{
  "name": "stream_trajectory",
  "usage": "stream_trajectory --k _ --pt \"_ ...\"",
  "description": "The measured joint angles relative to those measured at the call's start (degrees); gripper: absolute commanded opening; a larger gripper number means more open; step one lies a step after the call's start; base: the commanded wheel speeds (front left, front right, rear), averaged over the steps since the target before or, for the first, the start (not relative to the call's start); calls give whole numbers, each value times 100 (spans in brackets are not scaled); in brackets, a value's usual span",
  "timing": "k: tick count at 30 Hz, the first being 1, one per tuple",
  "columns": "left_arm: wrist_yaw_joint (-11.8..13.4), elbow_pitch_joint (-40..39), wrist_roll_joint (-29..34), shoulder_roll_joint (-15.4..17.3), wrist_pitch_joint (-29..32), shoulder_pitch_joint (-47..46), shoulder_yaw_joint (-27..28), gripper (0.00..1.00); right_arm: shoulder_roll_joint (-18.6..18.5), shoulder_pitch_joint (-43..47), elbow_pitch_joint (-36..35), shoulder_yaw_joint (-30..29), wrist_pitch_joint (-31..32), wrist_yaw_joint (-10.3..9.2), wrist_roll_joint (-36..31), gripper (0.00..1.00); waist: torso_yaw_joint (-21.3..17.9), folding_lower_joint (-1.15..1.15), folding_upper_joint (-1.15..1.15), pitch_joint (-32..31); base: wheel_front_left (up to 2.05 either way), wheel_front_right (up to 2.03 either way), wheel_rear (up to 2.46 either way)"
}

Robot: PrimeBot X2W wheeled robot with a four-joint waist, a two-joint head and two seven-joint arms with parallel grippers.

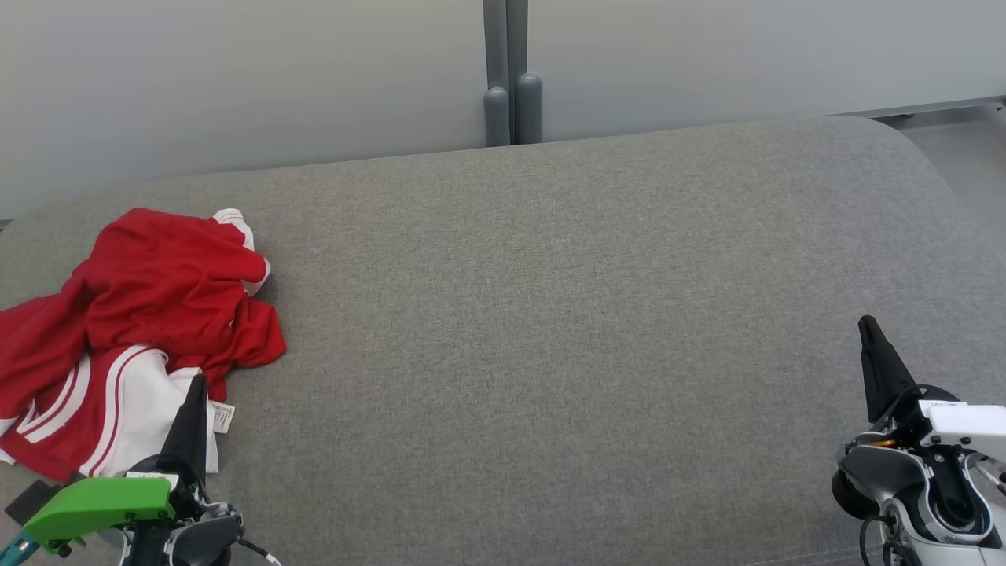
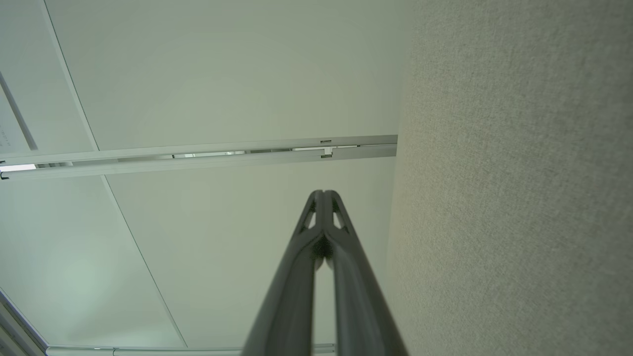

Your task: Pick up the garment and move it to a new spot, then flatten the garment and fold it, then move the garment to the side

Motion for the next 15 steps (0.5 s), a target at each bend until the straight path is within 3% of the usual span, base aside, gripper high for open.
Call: stream_trajectory --k 15 --pt "0 0 1 -2 1 0 4 0 2 0 0 -5 0 0 -7 0 0 0 0 0 0 0 0"
